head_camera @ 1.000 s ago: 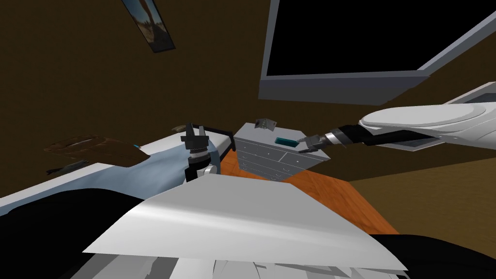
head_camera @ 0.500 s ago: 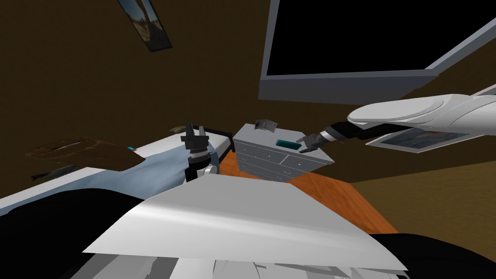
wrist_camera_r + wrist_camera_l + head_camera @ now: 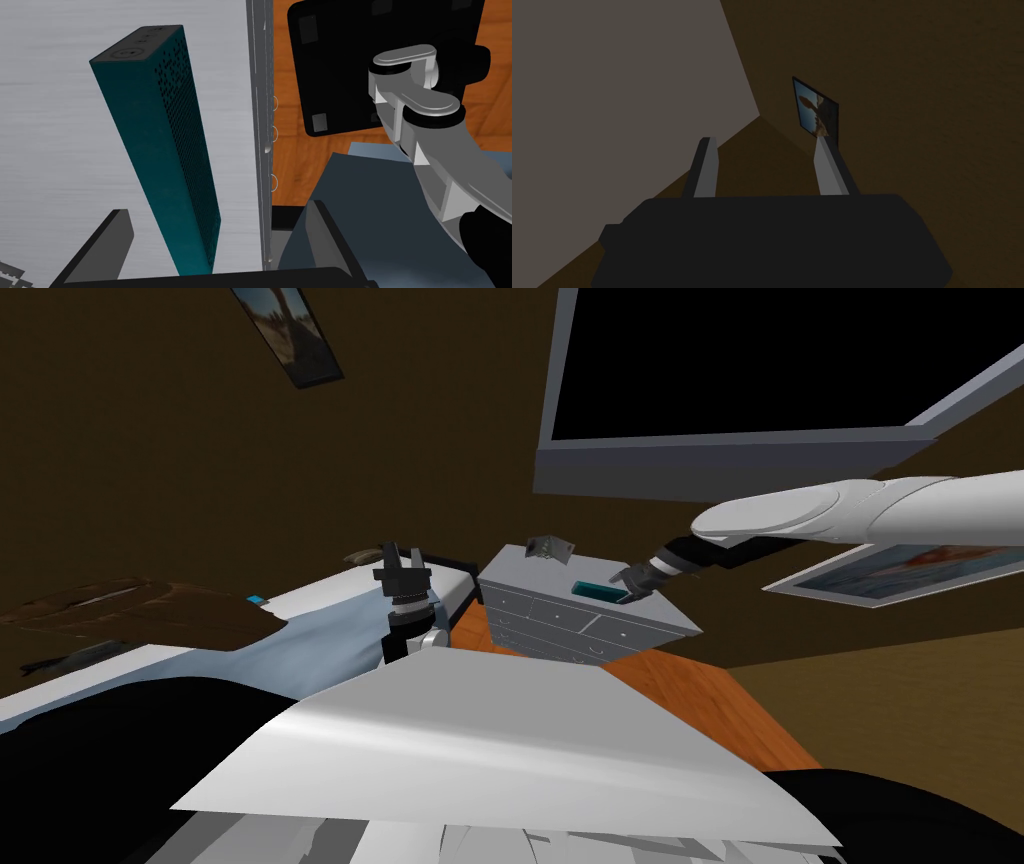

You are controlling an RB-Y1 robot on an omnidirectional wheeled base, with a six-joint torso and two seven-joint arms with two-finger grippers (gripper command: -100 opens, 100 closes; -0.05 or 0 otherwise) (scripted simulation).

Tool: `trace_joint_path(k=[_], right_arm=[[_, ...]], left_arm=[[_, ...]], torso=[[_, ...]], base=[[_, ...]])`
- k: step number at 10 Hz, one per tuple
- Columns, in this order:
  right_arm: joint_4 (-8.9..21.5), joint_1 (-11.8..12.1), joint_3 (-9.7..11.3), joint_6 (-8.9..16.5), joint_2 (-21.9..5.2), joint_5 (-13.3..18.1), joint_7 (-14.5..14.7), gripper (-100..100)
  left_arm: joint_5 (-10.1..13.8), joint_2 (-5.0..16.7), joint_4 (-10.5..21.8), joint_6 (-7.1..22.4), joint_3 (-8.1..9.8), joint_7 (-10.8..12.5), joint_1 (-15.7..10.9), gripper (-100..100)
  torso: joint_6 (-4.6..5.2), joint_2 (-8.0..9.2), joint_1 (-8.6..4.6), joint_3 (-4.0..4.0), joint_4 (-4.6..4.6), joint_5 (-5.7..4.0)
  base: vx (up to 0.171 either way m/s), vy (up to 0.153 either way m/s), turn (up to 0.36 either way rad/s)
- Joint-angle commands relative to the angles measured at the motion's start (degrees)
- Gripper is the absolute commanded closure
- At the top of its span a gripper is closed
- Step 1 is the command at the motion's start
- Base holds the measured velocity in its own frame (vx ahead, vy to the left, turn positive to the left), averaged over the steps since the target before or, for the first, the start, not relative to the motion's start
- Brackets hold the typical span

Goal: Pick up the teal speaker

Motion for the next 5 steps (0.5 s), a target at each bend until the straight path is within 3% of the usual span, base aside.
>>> trace_joint_path(k=[1,5], right_arm=[[0.54,1.49,-0.35,-0.21,-2.81,0.63,-0.41,-100],[1.42,5.43,-0.86,-0.67,-8.48,1.93,-1.36,-100]], left_arm=[[0.0,0.0,0.0,0.0,0.0,0.0,0.0,0],[0.0,0.0,0.0,0.0,0.0,0.0,0.0,0]], torso=[[0.0,0.0,0.0,0.0,0.0,0.0],[0.0,-0.09,0.0,-0.06,-0.03,0.0]], base=[[0.07,0.01,-0.022],[0.092,-0.003,-0.029]])
